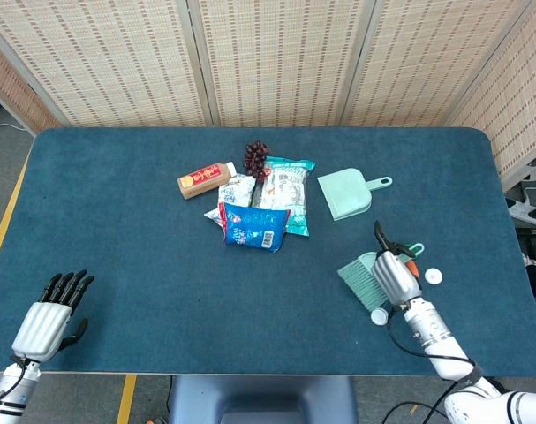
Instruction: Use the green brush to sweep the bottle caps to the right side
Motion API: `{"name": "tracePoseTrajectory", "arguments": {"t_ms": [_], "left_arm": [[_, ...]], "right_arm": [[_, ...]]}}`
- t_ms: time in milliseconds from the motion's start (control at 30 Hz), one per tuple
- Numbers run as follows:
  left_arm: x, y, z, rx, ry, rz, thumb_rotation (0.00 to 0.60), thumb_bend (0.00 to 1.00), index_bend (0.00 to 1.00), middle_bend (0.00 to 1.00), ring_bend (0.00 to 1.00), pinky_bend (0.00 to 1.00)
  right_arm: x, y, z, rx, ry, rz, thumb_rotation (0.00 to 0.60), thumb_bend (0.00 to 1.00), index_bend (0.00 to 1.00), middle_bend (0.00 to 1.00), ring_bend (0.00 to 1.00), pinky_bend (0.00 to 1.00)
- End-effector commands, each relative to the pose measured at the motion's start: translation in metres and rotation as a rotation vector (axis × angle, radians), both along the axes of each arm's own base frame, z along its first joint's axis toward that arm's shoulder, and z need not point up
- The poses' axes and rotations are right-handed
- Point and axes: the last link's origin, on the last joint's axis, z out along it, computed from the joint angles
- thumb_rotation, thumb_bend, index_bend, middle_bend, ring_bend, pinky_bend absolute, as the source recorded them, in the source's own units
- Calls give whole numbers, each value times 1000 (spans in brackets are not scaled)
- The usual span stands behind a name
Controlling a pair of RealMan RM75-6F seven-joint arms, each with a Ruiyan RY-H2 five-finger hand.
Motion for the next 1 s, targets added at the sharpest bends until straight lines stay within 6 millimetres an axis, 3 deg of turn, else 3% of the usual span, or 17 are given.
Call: {"name": "tracePoseTrajectory", "arguments": {"t_ms": [33, 200, 567, 1000], "left_arm": [[0, 0, 1, 1, -2, -1, 600, 432, 0, 0, 0, 62], [0, 0, 3, 5, -5, 0, 600, 432, 0, 0, 0, 62], [0, -1, 1, -6, -4, -3, 600, 432, 0, 0, 0, 61], [1, -2, 1, -7, -4, -4, 600, 433, 0, 0, 0, 62]], "right_arm": [[25, 14, -12, 77, -81, 14, 600, 547, 972, 899, 639, 0], [33, 31, -25, 126, -27, 62, 600, 547, 972, 899, 639, 0], [4, 57, -29, 99, 266, 135, 600, 546, 972, 899, 639, 0], [-27, 51, -20, -3, 492, 159, 600, 546, 972, 899, 639, 0]]}}
